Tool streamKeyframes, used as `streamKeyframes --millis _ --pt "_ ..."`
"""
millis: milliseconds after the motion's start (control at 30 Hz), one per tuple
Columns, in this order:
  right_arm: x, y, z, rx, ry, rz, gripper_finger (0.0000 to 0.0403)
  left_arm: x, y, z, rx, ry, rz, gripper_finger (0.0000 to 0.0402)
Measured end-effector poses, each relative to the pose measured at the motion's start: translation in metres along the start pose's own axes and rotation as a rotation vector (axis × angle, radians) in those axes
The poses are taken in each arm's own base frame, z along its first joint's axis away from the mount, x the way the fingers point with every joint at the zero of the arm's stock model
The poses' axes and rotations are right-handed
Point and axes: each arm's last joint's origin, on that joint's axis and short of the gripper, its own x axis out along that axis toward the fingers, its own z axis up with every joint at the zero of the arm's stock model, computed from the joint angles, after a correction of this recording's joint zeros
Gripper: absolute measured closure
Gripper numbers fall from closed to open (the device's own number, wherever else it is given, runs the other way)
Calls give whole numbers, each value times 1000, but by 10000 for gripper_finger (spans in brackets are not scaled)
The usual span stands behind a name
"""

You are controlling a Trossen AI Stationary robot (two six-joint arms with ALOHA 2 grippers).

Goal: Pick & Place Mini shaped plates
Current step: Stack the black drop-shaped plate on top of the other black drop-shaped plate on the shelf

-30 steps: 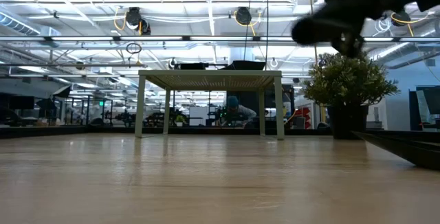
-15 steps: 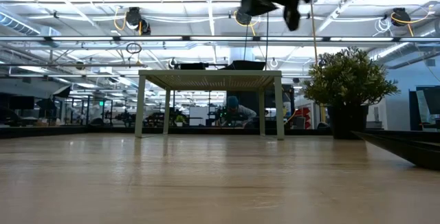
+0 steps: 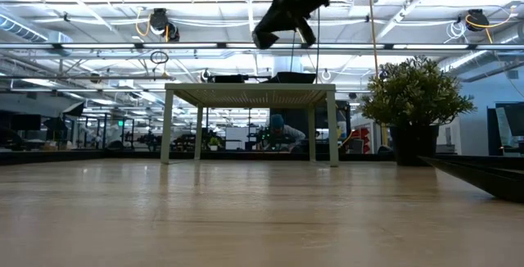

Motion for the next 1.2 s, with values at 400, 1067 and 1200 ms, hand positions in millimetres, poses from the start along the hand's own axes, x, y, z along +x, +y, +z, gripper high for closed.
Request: streamKeyframes --millis 400,1067,1200 --pt "28 -18 9 -220 28 -60 403 0 0 2 15 -18 5 256" --pt "34 -32 13 -283 -18 -209 403 -7 11 11 39 -87 85 256" --pt "44 -34 9 -236 -26 -204 403 -7 11 11 41 -86 84 256"
